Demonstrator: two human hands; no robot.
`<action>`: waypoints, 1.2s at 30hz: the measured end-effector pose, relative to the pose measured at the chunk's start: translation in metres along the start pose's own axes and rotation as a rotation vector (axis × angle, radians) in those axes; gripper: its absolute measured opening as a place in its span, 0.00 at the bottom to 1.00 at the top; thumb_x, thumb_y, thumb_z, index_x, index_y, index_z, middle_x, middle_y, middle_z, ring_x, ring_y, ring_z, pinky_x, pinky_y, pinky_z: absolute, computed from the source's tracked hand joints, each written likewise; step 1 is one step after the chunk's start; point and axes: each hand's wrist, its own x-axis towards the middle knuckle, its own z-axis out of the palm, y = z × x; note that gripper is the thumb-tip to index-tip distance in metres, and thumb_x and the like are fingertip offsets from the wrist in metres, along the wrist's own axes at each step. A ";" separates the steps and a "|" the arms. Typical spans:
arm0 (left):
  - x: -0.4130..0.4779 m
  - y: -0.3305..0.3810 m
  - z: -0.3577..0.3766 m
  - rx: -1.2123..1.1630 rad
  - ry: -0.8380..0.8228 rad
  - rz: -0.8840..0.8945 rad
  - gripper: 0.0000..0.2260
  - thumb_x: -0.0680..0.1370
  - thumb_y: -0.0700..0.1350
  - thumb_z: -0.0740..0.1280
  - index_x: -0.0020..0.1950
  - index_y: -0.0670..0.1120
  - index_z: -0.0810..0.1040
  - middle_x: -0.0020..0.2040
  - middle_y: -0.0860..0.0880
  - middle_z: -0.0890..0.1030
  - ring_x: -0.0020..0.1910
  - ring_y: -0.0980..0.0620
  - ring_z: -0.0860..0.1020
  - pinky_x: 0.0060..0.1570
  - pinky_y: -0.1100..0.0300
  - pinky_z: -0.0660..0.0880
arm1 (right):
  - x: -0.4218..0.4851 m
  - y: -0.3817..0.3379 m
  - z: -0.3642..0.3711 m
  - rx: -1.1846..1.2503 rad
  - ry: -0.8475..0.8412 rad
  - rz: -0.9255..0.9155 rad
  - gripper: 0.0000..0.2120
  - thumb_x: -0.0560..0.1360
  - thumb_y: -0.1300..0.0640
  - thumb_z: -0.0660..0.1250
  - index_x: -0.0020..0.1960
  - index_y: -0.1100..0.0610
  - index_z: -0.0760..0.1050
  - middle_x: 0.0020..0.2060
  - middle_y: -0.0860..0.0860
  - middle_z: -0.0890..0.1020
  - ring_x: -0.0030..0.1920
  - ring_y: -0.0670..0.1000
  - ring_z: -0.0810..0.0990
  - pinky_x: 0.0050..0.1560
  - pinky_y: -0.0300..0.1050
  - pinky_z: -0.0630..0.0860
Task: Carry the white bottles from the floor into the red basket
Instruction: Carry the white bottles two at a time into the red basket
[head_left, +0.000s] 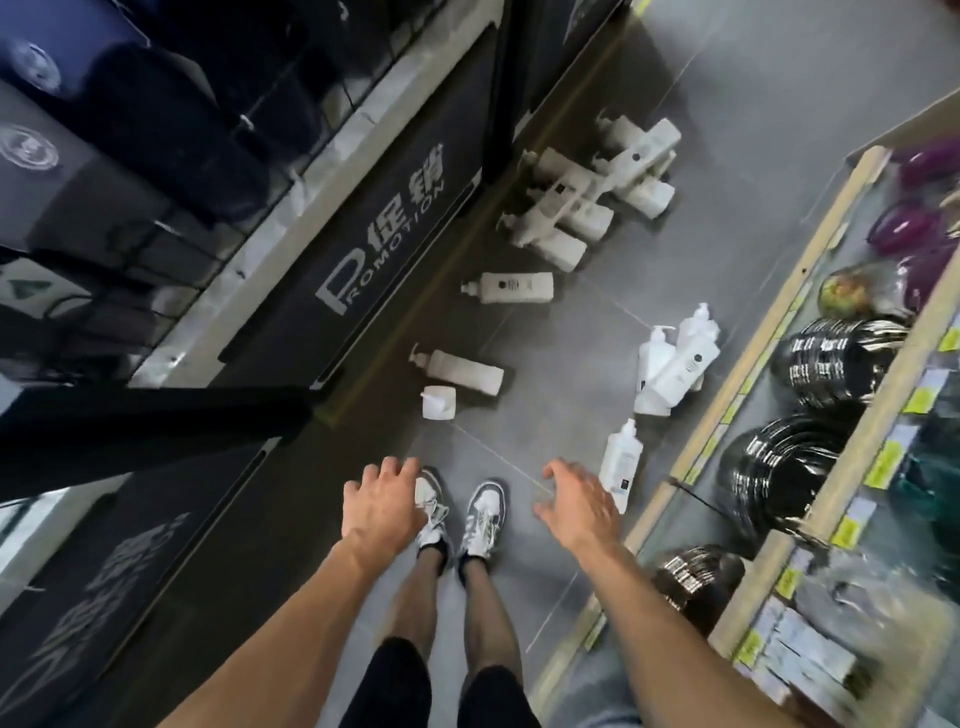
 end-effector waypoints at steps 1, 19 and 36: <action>0.012 -0.002 0.007 0.012 -0.013 0.003 0.25 0.77 0.55 0.67 0.72 0.54 0.66 0.67 0.49 0.70 0.66 0.44 0.70 0.62 0.47 0.69 | 0.013 0.001 0.007 0.000 -0.006 -0.001 0.20 0.77 0.50 0.72 0.66 0.49 0.72 0.64 0.50 0.77 0.65 0.55 0.75 0.63 0.49 0.72; 0.260 -0.023 0.154 -0.332 -0.039 -0.262 0.28 0.74 0.54 0.72 0.71 0.54 0.66 0.67 0.47 0.71 0.67 0.42 0.69 0.63 0.44 0.68 | 0.271 0.017 0.134 -0.008 0.031 -0.067 0.22 0.76 0.50 0.72 0.68 0.50 0.72 0.65 0.52 0.76 0.67 0.56 0.72 0.65 0.52 0.70; 0.399 0.007 0.321 -1.344 0.521 -0.461 0.48 0.54 0.66 0.80 0.69 0.51 0.66 0.61 0.48 0.77 0.61 0.49 0.78 0.63 0.46 0.76 | 0.445 0.007 0.258 -0.082 0.215 -0.322 0.31 0.74 0.53 0.75 0.73 0.51 0.66 0.65 0.55 0.73 0.64 0.58 0.72 0.63 0.54 0.73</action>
